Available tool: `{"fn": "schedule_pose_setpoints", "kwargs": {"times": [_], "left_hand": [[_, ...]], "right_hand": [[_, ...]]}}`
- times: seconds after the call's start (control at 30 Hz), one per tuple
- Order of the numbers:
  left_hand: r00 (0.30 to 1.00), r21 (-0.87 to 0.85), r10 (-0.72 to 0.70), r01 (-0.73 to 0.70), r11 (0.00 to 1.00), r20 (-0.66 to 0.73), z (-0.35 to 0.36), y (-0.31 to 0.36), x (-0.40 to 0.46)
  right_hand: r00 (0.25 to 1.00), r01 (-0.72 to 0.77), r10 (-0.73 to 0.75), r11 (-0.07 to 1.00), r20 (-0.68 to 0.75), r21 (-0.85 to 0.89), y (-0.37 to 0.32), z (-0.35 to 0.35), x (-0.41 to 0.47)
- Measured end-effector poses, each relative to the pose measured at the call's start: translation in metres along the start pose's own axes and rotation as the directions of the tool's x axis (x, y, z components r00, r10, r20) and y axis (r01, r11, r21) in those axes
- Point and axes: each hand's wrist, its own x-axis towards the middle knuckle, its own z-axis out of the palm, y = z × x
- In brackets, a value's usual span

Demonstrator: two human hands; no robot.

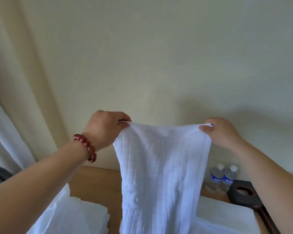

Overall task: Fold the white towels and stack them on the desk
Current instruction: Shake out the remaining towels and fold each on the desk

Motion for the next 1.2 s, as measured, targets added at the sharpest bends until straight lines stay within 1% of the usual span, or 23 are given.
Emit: {"fn": "schedule_pose_setpoints", "kwargs": {"times": [0.07,0.17,0.3,0.33,0.37,0.4,0.43,0.47,0.5,0.53,0.57,0.6,0.63,0.67,0.7,0.73,0.77,0.83,0.93,0.97,1.03,1.13,1.2], "left_hand": [[0.998,0.046,-0.046,0.048,0.998,-0.030,-0.001,-0.006,0.010],[0.993,0.094,-0.114,0.114,0.989,-0.002,0.003,-0.024,0.025],[0.998,0.187,-0.039,0.031,0.982,0.041,-0.001,-0.014,0.050],[1.000,0.205,-0.007,0.004,0.979,0.015,-0.009,-0.007,0.061],[0.999,0.214,0.023,-0.013,0.977,-0.044,-0.021,0.002,0.072],[0.989,0.224,0.066,-0.034,0.974,-0.136,-0.034,0.011,0.082],[0.963,0.242,0.118,-0.058,0.969,-0.243,-0.046,0.018,0.088],[0.912,0.255,0.182,-0.089,0.963,-0.367,-0.055,0.023,0.089],[0.849,0.259,0.241,-0.129,0.957,-0.470,-0.058,0.026,0.082],[0.788,0.270,0.319,-0.200,0.942,-0.528,-0.052,0.027,0.062],[0.772,0.276,0.396,-0.291,0.916,-0.497,-0.038,0.027,0.036],[0.795,0.248,0.461,-0.391,0.886,-0.394,-0.012,0.020,0.002],[0.835,0.222,0.495,-0.450,0.865,-0.239,0.020,0.001,-0.030],[0.898,0.190,0.438,-0.424,0.886,-0.037,0.049,-0.024,-0.056],[0.941,0.156,0.289,-0.317,0.935,0.176,0.072,-0.047,-0.076],[0.935,0.138,0.164,-0.216,0.967,0.314,0.089,-0.070,-0.091],[0.938,0.116,0.145,-0.190,0.975,0.316,0.098,-0.085,-0.101],[0.964,0.134,0.140,-0.173,0.976,0.225,0.084,-0.082,-0.094],[0.971,0.086,0.159,-0.176,0.981,0.178,0.051,-0.046,-0.070],[0.977,0.102,0.175,-0.188,0.977,0.124,0.043,-0.040,-0.059],[0.989,0.144,0.129,-0.138,0.980,0.075,0.029,-0.040,-0.040],[0.999,0.155,0.030,-0.035,0.987,0.034,0.008,-0.041,-0.024],[0.999,0.147,0.032,-0.032,0.989,0.000,-0.003,-0.037,-0.012]], "right_hand": [[1.000,-0.011,0.010,0.999,0.013,0.032,-0.001,0.003,-0.002],[0.996,-0.063,0.054,0.987,0.067,0.147,-0.008,0.006,0.000],[0.995,-0.090,0.086,0.990,0.047,0.110,-0.022,0.000,0.026],[0.995,-0.097,0.097,0.990,0.001,0.104,-0.027,-0.007,0.036],[0.991,-0.092,0.101,0.990,-0.088,0.106,-0.033,-0.016,0.045],[0.970,-0.069,0.089,0.993,-0.226,0.096,-0.039,-0.027,0.051],[0.920,-0.020,0.060,0.994,-0.386,0.107,-0.046,-0.038,0.053],[0.851,0.067,0.018,0.987,-0.525,0.143,-0.055,-0.047,0.047],[0.823,0.161,-0.024,0.968,-0.568,0.192,-0.061,-0.052,0.035],[0.863,0.240,-0.097,0.942,-0.496,0.234,-0.063,-0.050,0.019],[0.944,0.255,-0.186,0.934,-0.271,0.249,-0.061,-0.040,0.000],[0.970,0.203,-0.225,0.960,0.097,0.194,-0.053,-0.024,-0.023],[0.887,0.164,-0.176,0.984,0.427,0.066,-0.039,-0.004,-0.046],[0.785,0.159,-0.094,0.986,0.612,-0.052,-0.021,0.017,-0.064],[0.737,0.148,-0.045,0.984,0.675,-0.096,0.000,0.037,-0.077],[0.738,0.106,-0.021,0.991,0.674,-0.085,0.020,0.051,-0.084],[0.766,0.040,0.013,0.997,0.642,-0.067,0.031,0.060,-0.085],[0.802,0.013,0.024,0.998,0.597,-0.058,0.035,0.064,-0.078],[0.834,0.077,-0.034,0.995,0.551,-0.056,0.018,0.061,-0.067],[0.860,0.090,-0.055,0.995,0.508,-0.044,0.014,0.057,-0.064],[0.911,0.061,-0.075,0.997,0.405,0.047,0.011,0.042,-0.055],[0.951,-0.030,-0.044,0.972,0.306,0.233,0.010,0.013,-0.045],[0.968,-0.002,-0.063,0.966,0.243,0.260,0.005,-0.003,-0.034]]}}
